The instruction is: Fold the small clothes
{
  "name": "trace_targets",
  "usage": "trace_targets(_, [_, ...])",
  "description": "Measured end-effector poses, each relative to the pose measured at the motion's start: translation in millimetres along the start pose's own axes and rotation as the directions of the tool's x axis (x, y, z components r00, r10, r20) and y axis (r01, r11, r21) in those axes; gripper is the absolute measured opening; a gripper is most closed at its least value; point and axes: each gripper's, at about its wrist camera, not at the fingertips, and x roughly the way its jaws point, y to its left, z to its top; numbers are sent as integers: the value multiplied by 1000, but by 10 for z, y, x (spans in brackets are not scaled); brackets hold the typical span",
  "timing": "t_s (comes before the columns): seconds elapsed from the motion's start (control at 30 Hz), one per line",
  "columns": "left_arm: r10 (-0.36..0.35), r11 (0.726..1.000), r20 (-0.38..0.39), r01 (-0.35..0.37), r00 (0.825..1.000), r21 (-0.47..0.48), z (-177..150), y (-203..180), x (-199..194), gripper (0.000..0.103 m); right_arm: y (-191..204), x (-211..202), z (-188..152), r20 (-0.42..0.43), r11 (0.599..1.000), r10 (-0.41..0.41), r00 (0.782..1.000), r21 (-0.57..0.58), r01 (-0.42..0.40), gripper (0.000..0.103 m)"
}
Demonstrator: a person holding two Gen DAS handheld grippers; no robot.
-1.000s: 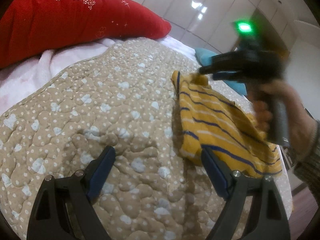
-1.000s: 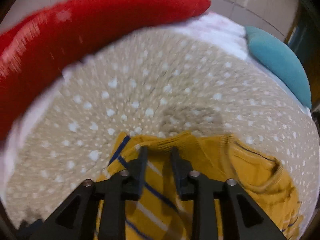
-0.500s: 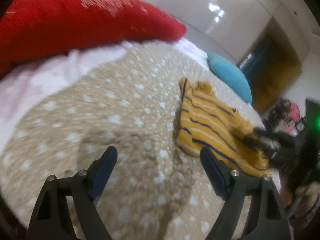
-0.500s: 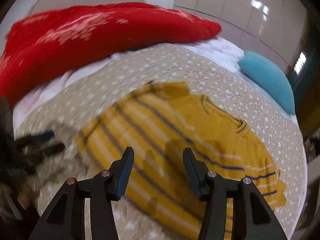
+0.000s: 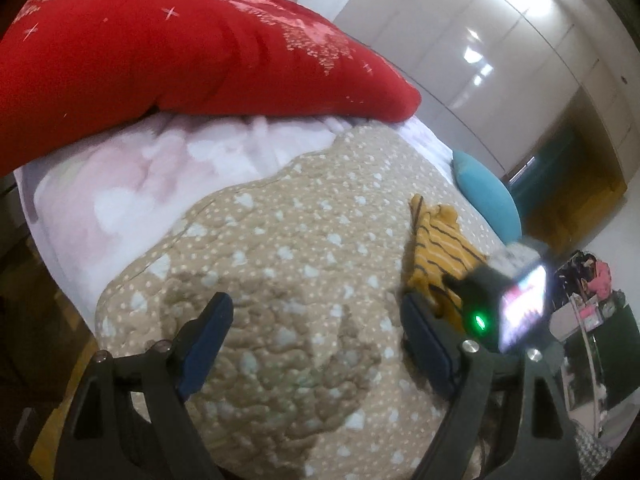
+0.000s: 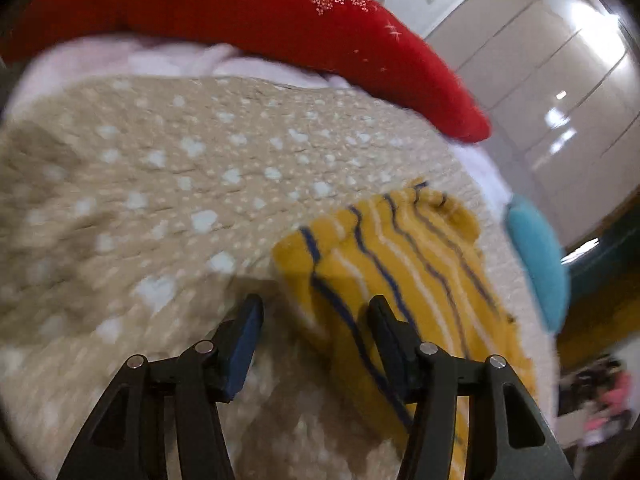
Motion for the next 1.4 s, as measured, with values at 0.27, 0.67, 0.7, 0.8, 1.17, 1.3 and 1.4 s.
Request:
trace_targets(0.27, [-5,1000,-18,5,1000,-3,-63,-58,-36,85,-82,220,154,-50,996,-9,999,90,13,16])
trace_targets(0.67, [-56,976,-61,68,997,209,-177,-1077,-85,85,-2625,-521,-981,216,543,133,967,801,-254,13])
trace_targets(0.7, [-63,972,-69,77,996,220,-194,-1142,-71,85,-2792,-553,-1231,217,493,116,969,835,-246,13])
trace_targets(0.8, [-79,958,-110,106,991,266,-300,-1389,31,85,-3081,-552,-2098,173,356,92,981,914,-195,13])
trace_targets(1.17, [-68,902,-283,181,957,393,-727,-2184,440,85,-2898,-206,-3443,205,103,201,958,968,-229,11])
trace_targets(1.3, [-57,886,-298,186,953,424,-806,-2304,476,85,-2864,-295,-3566,214,129,206,955,961,-243,11])
trace_targets(1.4, [-48,882,-302,182,952,434,-794,-2338,536,85,-2843,-505,-3736,221,142,195,956,958,-250,14])
